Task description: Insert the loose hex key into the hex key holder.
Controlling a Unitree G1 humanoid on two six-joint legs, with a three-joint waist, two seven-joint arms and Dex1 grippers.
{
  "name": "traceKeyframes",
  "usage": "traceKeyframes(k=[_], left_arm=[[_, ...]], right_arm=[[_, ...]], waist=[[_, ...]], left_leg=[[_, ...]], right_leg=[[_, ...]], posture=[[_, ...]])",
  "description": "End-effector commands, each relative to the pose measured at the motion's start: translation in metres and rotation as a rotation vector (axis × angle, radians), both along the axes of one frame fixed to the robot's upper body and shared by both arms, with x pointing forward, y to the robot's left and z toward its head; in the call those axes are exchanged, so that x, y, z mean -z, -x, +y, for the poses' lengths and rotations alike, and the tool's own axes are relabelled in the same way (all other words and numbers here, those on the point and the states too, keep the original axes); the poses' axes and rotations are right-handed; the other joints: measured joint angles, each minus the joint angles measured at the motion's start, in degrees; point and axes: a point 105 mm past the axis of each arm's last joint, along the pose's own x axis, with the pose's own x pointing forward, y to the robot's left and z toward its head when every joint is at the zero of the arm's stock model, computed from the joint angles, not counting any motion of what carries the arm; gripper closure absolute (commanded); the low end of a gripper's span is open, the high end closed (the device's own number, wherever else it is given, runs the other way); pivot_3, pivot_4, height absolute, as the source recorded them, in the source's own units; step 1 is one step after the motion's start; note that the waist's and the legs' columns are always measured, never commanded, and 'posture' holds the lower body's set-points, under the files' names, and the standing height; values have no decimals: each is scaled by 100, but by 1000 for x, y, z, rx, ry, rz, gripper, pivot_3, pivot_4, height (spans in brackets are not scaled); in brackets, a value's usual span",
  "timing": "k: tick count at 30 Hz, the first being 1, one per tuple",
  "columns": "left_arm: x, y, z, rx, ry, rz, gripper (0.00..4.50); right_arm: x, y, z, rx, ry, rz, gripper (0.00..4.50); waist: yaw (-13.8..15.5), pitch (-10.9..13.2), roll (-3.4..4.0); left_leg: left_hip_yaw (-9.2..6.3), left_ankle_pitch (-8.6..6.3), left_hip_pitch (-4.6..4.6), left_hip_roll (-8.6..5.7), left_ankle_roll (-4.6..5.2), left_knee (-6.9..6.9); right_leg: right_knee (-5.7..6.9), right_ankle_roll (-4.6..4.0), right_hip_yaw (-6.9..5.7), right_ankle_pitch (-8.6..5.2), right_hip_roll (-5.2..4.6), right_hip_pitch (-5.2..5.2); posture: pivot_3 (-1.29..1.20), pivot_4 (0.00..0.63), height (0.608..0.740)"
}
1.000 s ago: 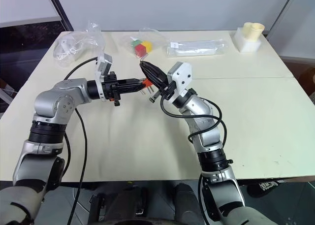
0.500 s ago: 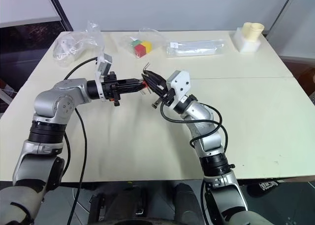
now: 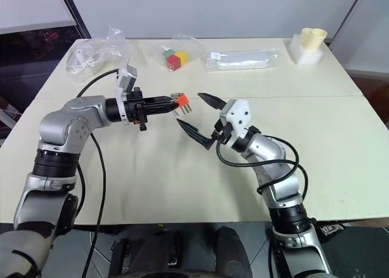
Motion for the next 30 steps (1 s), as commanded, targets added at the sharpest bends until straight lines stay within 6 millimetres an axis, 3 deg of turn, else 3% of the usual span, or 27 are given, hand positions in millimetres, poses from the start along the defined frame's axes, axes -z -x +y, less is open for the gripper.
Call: traceKeyframes(k=[1,8,15,24,30], left_arm=[[-10,6,6,2,-4,-46,4258],[-6,17,22,-43,-30,0,4258],[4,28,37,-115,54,200,4258],[52,44,44,-112,34,462,4258],[93,35,51,-178,-25,580,4258]], right_arm=[[-21,17,-8,-41,3,-38,76],[-29,30,-30,-46,117,-4,76],[-20,26,-30,-18,109,16,76],[-12,24,-26,-8,101,24,76],[-11,24,-25,1,95,21,76]], waist=[[-2,0,0],[14,1,-3],[10,1,-3],[29,2,-4],[22,2,-4]], left_leg=[[0,0,0,0,0,0],[-1,-1,0,1,2,0],[-1,-1,0,2,2,1],[-2,-1,1,2,2,2],[-2,-1,2,0,2,2]], right_leg=[[0,0,0,0,-1,0],[-4,0,1,0,-6,4],[-3,1,4,-1,-7,4],[-3,1,4,-1,-8,4],[-4,0,4,-1,-10,6]], posture=[[0,150,740],[0,150,740],[0,150,740],[0,150,740],[0,150,740]])
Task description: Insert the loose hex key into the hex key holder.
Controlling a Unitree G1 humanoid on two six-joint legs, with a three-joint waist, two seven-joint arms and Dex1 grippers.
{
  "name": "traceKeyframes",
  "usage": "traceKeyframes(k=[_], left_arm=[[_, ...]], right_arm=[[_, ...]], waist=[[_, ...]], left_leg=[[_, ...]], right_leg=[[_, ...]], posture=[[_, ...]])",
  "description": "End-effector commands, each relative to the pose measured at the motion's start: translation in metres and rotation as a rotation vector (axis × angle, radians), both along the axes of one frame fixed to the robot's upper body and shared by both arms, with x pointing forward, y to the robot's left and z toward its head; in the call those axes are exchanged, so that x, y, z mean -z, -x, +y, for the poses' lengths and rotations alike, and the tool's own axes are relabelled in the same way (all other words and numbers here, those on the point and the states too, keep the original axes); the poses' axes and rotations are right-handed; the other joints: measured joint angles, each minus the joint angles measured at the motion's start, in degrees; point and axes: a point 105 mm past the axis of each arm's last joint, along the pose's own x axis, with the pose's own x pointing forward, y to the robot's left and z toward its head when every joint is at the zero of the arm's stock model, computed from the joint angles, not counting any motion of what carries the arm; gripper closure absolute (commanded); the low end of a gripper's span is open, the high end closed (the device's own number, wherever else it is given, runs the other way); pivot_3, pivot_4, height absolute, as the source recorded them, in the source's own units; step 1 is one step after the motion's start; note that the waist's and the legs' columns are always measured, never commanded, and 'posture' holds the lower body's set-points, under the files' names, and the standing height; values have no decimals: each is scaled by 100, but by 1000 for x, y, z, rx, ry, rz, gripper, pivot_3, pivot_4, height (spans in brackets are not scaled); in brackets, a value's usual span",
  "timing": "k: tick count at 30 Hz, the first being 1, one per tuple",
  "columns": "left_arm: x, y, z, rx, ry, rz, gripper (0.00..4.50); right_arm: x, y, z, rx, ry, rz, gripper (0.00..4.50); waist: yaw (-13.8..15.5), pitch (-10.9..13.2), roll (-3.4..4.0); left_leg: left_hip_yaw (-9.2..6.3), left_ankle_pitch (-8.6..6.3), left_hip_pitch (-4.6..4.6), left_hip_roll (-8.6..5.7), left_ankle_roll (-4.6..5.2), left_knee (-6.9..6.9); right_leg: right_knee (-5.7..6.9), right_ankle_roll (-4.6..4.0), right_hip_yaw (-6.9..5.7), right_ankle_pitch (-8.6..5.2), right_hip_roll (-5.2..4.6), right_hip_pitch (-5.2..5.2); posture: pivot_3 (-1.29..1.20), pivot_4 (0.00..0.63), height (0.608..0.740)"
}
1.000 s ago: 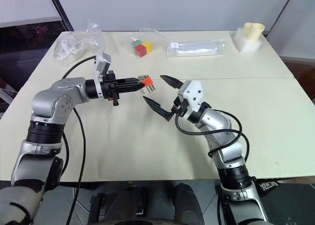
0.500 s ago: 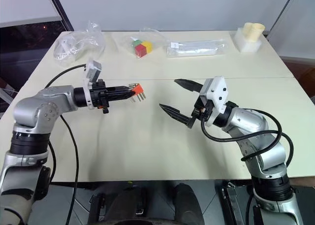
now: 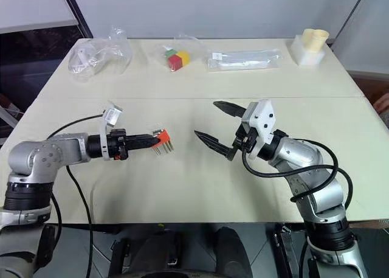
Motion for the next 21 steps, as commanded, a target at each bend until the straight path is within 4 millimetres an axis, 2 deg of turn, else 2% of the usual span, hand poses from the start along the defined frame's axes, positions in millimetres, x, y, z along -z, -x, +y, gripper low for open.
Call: traceKeyframes(k=[1,6,7,8,10,16,17,21], left_arm=[[17,-7,9,-34,-44,26,4258],[52,-21,30,-138,-130,116,4258],[58,-24,35,-161,-158,129,3651],[63,-26,38,-181,-172,143,3468],[68,-28,44,-201,-192,155,2673],[71,-31,57,-267,-215,171,43],[71,-31,60,-276,-217,172,12],[69,-25,74,-320,-233,168,12]], right_arm=[[-8,4,0,8,-18,-48,76],[-8,4,2,20,-22,-52,76],[-8,5,2,21,-23,-53,0],[-7,5,2,21,-25,-52,0],[-7,5,3,21,-25,-52,0],[-7,5,4,20,-24,-52,0],[-7,5,4,19,-24,-52,0],[-6,4,6,15,-22,-50,0]], waist=[[-1,0,0],[1,-3,1],[3,-5,1],[1,-6,1],[-1,-13,1],[-11,-28,14],[-16,-34,15],[-65,-36,15]], left_leg=[[0,0,0,0,0,0],[0,0,1,1,0,0],[0,0,5,1,0,0],[0,0,8,1,0,0],[0,0,10,1,0,0],[-1,0,69,4,0,-2],[-1,-2,106,6,1,-13],[-1,-2,114,14,1,-15]], right_leg=[[0,0,0,0,0,0],[0,0,0,0,-1,1],[0,-1,0,0,-1,5],[1,-1,0,0,-1,9],[1,-1,0,0,-1,10],[0,-2,0,-1,-2,69],[-8,-5,0,-5,-3,103],[-7,-11,0,-9,0,107]], posture=[[0,150,740],[0,150,740],[0,150,740],[0,150,740],[0,150,740],[0,150,740],[0,150,740],[0,150,740]])
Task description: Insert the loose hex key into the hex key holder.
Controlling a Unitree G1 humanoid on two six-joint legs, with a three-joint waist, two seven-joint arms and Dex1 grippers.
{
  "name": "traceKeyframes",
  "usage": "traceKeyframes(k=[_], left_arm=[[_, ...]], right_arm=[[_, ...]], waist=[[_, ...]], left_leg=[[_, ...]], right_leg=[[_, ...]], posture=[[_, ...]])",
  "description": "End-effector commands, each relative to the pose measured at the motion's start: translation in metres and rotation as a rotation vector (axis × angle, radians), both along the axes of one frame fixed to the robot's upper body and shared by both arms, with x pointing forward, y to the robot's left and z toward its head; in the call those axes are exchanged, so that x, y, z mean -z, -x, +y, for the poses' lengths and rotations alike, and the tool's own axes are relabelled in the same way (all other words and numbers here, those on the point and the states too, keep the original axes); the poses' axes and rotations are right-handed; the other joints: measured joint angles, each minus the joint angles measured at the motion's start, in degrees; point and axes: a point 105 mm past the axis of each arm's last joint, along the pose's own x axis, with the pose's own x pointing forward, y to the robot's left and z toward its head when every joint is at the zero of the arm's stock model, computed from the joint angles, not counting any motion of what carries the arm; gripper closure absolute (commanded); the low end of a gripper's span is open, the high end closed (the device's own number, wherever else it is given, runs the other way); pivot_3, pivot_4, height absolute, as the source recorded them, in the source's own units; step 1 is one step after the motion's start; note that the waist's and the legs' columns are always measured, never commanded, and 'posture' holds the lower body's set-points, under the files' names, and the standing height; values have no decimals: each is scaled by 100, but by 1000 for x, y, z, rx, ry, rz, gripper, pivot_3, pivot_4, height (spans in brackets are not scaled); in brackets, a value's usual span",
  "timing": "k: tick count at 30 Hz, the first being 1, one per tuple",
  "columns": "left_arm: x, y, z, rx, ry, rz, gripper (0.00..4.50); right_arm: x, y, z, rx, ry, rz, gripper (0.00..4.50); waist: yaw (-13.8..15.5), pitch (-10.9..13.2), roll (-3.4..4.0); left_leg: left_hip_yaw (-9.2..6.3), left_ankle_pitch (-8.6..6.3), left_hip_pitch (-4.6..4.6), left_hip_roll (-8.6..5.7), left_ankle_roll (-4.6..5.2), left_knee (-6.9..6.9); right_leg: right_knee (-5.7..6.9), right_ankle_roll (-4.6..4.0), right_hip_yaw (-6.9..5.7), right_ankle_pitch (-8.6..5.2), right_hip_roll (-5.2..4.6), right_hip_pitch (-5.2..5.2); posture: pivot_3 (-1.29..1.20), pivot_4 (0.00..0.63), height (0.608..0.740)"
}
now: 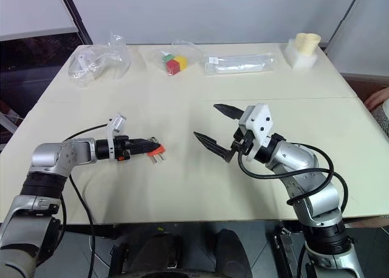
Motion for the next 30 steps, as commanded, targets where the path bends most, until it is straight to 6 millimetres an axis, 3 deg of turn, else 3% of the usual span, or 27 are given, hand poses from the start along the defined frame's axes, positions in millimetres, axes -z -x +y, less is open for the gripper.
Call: traceKeyframes(k=[1,4,9,12,14,23,30], left_arm=[[27,11,46,-167,-162,99,12],[20,20,57,-172,-193,64,12],[-10,25,61,-133,-236,-79,12],[-52,25,49,-57,-280,-291,12],[-67,27,42,-23,-306,-379,12],[-103,52,17,69,-323,-624,12],[-116,68,7,98,-296,-697,12]], right_arm=[[-12,5,5,-22,-12,-62,0],[-12,5,6,-30,-7,-61,0],[-11,5,5,-50,10,-50,0],[-2,11,0,-117,86,11,0],[5,15,-4,-155,129,54,0],[22,28,-26,-246,303,191,0],[20,29,-40,-260,377,212,0]], waist=[[-14,0,1],[-74,0,1],[-100,2,-3],[-25,18,-16],[52,23,-22],[136,21,-21],[182,22,-21]], left_leg=[[0,0,-1,0,0,-5],[0,0,-3,5,-1,-15],[0,0,-7,6,-1,-33],[0,-1,-18,5,-1,-35],[0,-1,-36,5,-2,-34],[3,-14,-140,-10,20,-40],[3,-13,-144,-9,20,-40]], right_leg=[[0,-1,0,0,0,-4],[1,-5,2,-2,3,-15],[-1,-13,3,-7,-2,-25],[-10,-14,2,-7,-7,-31],[-25,-16,1,-7,-10,-40],[-86,-3,-5,4,-30,-114],[-85,-3,-8,3,-27,-118]], posture=[[0,150,740],[0,150,740],[0,150,740],[0,150,740],[0,150,740],[0,150,740],[0,150,740]])
